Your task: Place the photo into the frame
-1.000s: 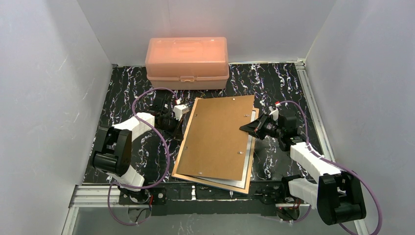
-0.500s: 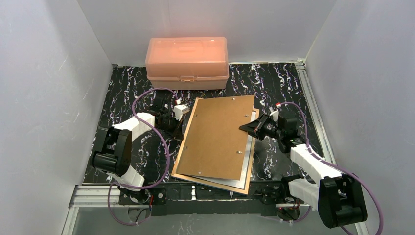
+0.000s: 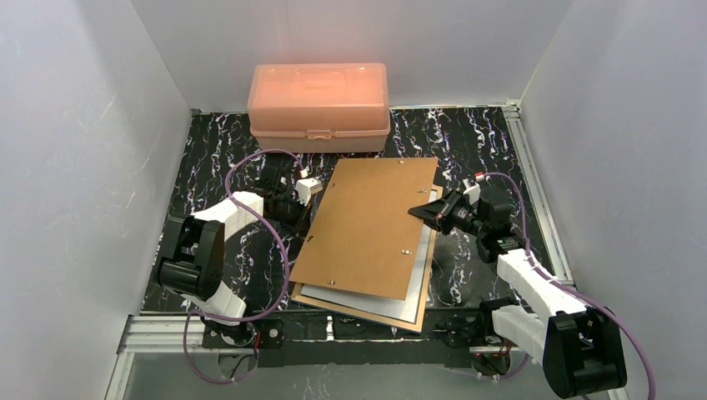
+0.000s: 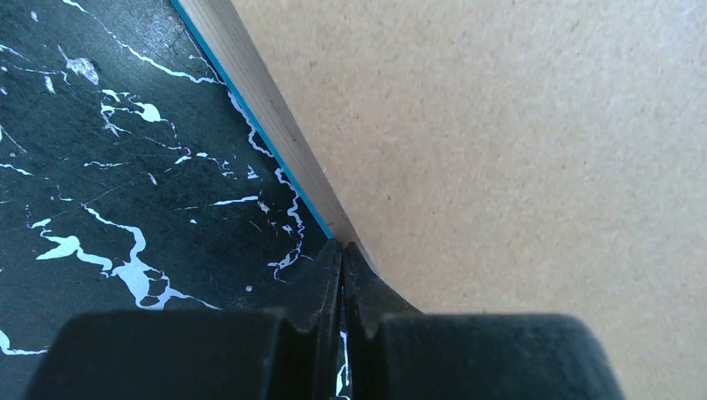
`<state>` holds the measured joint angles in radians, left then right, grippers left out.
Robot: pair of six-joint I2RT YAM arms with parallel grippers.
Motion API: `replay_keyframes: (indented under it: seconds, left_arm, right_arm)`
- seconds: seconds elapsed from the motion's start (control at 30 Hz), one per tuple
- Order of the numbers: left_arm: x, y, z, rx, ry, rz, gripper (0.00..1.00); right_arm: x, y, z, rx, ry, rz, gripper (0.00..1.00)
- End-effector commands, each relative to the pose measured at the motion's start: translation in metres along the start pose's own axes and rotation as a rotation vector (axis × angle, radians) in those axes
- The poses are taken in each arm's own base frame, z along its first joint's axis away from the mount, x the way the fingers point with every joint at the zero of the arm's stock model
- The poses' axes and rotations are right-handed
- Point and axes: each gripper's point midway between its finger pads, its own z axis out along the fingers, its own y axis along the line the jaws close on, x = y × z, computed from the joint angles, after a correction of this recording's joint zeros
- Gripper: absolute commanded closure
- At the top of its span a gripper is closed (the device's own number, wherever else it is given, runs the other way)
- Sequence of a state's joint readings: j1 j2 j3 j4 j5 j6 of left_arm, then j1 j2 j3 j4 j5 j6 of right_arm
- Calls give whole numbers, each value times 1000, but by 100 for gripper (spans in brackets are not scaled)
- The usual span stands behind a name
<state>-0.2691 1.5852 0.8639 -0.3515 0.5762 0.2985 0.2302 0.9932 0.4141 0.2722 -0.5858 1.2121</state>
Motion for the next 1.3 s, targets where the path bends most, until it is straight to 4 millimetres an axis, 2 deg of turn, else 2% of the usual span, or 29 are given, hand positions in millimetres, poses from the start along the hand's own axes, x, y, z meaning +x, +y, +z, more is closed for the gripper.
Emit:
replay_keyframes:
  seconds: [0.0,0.2,0.4,1.03,1.27]
  left_arm:
    - [42,-1,2,-27,153,-27,100]
    - [42,0,2,-28,156,-30,100]
    - [42,0,2,-27,160,-30,100]
    - [43,0,4,-22,166,-39,100]
    - [42,0,3,-23,167,-38,100]
  right_arm:
    - [-9,44,-7,-129,-17,-43,99]
    - [-3,24,-7,-26,28,-82,99]
    - [1,12,-6,-8,55,-80,99]
    - [-17,9,7,0,31,-151,99]
    - [-25,23,5,-23,19,-230,99]
